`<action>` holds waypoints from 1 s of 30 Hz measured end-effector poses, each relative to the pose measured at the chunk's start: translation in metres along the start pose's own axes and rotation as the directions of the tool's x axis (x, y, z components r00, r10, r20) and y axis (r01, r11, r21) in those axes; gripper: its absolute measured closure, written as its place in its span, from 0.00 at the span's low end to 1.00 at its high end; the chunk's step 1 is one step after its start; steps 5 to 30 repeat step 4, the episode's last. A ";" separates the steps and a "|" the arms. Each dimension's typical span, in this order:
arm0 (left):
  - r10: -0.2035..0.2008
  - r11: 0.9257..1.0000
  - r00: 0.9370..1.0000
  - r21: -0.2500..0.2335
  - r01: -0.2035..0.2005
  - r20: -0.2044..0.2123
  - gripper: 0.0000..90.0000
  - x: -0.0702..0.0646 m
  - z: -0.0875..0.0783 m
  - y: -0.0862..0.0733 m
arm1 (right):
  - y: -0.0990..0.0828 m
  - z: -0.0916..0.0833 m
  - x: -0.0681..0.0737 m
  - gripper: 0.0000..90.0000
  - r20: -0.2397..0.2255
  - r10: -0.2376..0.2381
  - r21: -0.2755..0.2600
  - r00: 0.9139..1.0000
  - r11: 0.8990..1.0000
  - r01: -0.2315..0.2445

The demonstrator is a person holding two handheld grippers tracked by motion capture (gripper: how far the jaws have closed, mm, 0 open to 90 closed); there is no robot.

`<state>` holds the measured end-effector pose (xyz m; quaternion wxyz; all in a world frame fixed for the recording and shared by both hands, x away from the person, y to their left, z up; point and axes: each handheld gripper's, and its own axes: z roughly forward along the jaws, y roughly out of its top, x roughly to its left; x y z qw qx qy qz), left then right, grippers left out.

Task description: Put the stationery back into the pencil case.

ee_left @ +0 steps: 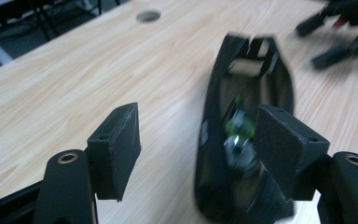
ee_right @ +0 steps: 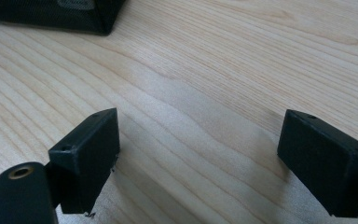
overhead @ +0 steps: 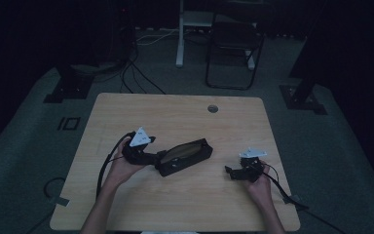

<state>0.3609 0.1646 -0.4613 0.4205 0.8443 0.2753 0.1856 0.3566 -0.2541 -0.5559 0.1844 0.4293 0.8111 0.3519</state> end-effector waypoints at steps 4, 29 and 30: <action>0.007 0.999 1.000 0.046 -0.007 -0.008 0.36 0.009 -0.005 -0.009 | 0.000 0.000 0.000 0.14 0.000 0.000 0.000 1.000 1.000 0.000; 0.007 0.999 1.000 0.046 -0.007 -0.008 0.36 0.009 -0.005 -0.009 | 0.000 0.000 0.000 0.14 0.000 0.000 0.000 1.000 1.000 0.000; 0.007 0.999 1.000 0.046 -0.007 -0.008 0.36 0.009 -0.005 -0.009 | 0.000 0.000 0.000 0.14 0.000 0.000 0.000 1.000 1.000 0.000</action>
